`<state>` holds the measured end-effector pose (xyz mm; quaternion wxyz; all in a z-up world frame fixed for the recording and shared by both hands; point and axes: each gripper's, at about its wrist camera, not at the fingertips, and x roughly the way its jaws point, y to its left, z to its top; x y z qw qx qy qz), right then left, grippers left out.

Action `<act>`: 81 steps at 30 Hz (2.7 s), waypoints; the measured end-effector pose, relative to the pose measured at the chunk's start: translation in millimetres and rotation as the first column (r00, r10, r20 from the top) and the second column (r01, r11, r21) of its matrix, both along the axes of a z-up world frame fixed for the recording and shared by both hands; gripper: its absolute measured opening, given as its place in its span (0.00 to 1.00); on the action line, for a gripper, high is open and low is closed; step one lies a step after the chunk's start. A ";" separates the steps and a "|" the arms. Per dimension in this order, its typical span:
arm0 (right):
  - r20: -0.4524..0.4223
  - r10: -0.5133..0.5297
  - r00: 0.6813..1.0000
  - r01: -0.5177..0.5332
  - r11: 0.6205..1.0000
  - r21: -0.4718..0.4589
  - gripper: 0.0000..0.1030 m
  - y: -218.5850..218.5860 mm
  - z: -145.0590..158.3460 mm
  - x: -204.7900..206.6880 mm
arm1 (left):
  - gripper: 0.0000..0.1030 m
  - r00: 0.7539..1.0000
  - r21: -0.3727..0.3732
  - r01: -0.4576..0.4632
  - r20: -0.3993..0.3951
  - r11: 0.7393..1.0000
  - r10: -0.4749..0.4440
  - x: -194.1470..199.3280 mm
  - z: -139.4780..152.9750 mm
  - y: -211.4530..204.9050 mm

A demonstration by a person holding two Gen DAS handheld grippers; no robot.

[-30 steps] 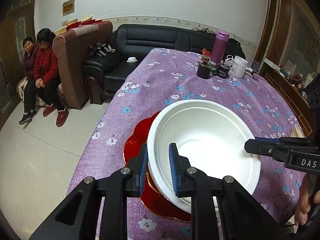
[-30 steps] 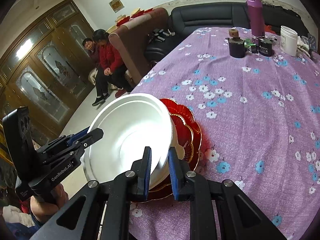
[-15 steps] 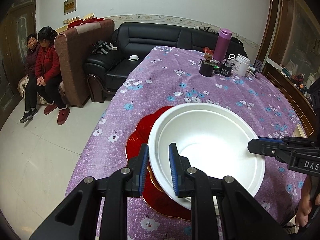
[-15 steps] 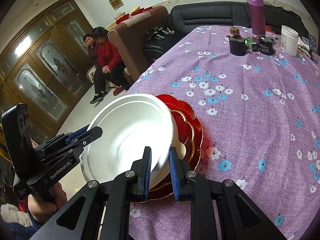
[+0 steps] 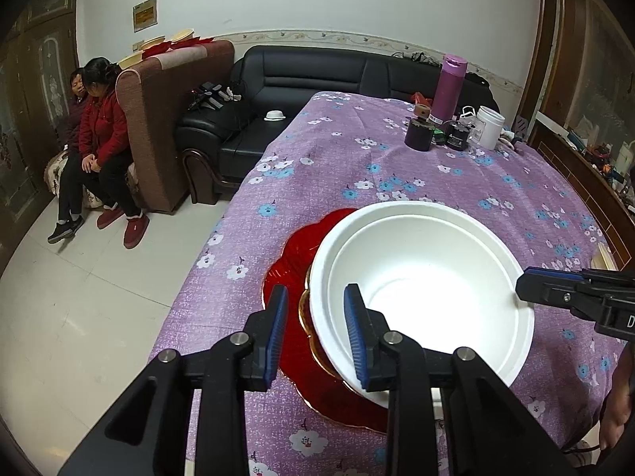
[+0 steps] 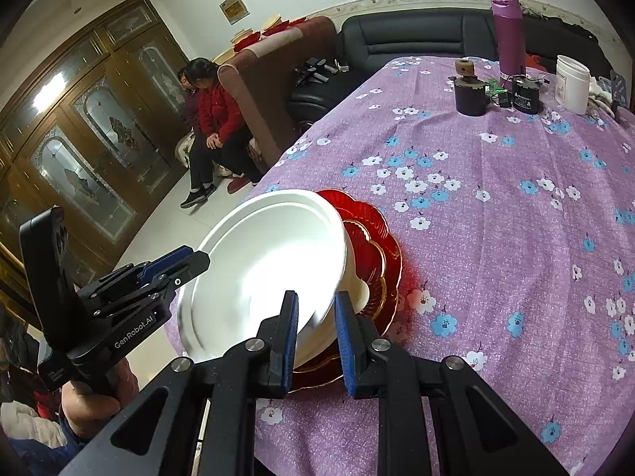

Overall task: Organize plates and bowls
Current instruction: 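Lower the white foam bowl onto the beige bowl and open the left tool, then grasp the rim of the second beige plastic bowl with the right tool, then carry the beige bowl with the right tool toward the left tool, set it down, open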

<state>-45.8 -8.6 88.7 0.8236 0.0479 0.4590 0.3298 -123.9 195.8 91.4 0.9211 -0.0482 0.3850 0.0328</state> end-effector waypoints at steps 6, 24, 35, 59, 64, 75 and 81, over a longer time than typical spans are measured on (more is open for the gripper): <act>0.004 -0.015 1.000 0.015 1.000 0.022 0.21 -10.6 2.4 -1.2 | 0.34 1.000 -0.003 -0.010 0.011 1.000 0.010 -3.7 4.7 1.1; -0.032 -0.101 0.994 0.104 0.992 0.074 0.21 -60.2 -7.6 -0.9 | 0.39 0.998 -0.035 -0.013 0.061 0.999 0.015 -11.6 30.6 0.6; -0.085 -0.196 0.977 0.205 0.971 0.121 0.21 -112.4 -25.3 1.2 | 0.40 0.968 -0.016 0.230 0.109 0.973 -0.227 -0.7 60.1 -92.7; -0.094 -0.843 0.529 0.837 0.500 0.224 0.33 -468.9 -56.9 -72.1 | 0.46 0.827 -0.061 0.546 -0.122 0.835 -0.549 55.5 -80.0 -310.2; -0.126 -0.833 0.538 0.832 0.502 0.236 0.43 -476.6 -73.8 -54.4 | 0.46 0.804 -0.026 0.587 -0.096 0.809 -0.587 48.4 -78.7 -318.7; -0.132 -0.802 0.582 0.795 0.527 0.299 0.44 -480.9 -90.7 -39.1 | 0.46 0.799 0.006 0.596 -0.101 0.803 -0.592 43.0 -78.0 -323.6; -0.162 -0.788 0.594 0.793 0.539 0.284 0.44 -482.1 -96.7 -32.7 | 0.46 0.796 0.008 0.600 -0.106 0.800 -0.596 44.6 -78.5 -330.3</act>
